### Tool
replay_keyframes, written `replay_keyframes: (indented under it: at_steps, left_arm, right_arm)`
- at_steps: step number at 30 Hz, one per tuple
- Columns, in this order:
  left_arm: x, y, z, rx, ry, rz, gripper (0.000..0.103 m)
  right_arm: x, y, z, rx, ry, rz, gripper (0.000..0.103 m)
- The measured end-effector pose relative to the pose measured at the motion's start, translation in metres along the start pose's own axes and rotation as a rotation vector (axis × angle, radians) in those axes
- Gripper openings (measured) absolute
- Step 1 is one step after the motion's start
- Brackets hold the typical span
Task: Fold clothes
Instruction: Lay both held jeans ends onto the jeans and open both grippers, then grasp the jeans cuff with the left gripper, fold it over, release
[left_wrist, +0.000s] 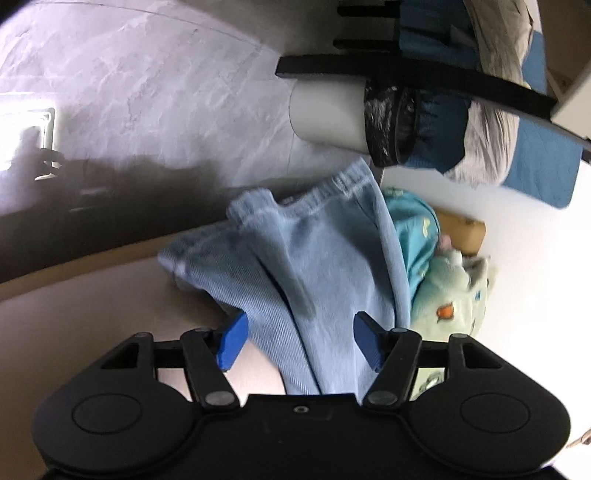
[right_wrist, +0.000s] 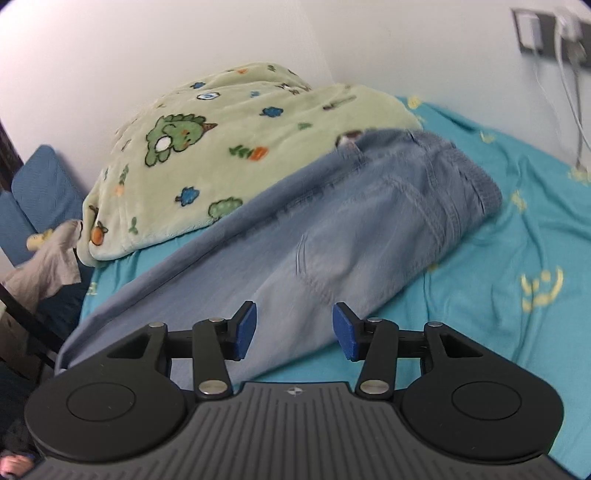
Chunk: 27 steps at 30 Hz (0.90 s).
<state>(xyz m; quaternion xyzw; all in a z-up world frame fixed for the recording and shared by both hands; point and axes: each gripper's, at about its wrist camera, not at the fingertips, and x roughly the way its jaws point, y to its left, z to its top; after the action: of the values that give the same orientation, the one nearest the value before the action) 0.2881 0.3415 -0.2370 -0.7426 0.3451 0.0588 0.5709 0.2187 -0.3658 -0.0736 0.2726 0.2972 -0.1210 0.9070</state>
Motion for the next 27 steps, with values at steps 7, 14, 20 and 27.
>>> replay_keyframes:
  at_steps: [7,14,20,27]
  left_arm:
    - [0.019,0.006,0.018,-0.029,-0.033,-0.015,0.062]
    - [0.016,0.009,0.028,-0.043,0.003,-0.005,0.062]
    - [-0.011,0.011,0.026,-0.004,0.042,0.099,0.062]
    - [-0.002,0.019,0.029,-0.043,0.082,0.137,0.063]
  right_arm:
    - [0.005,-0.002,-0.025,0.092,0.049,0.012,0.049]
    - [0.017,-0.003,-0.032,0.098,0.078,-0.006,0.049]
    - [0.023,-0.001,-0.036,0.084,0.097,-0.004,0.049]
    - [0.015,-0.001,-0.036,0.064,0.093,-0.02,0.049]
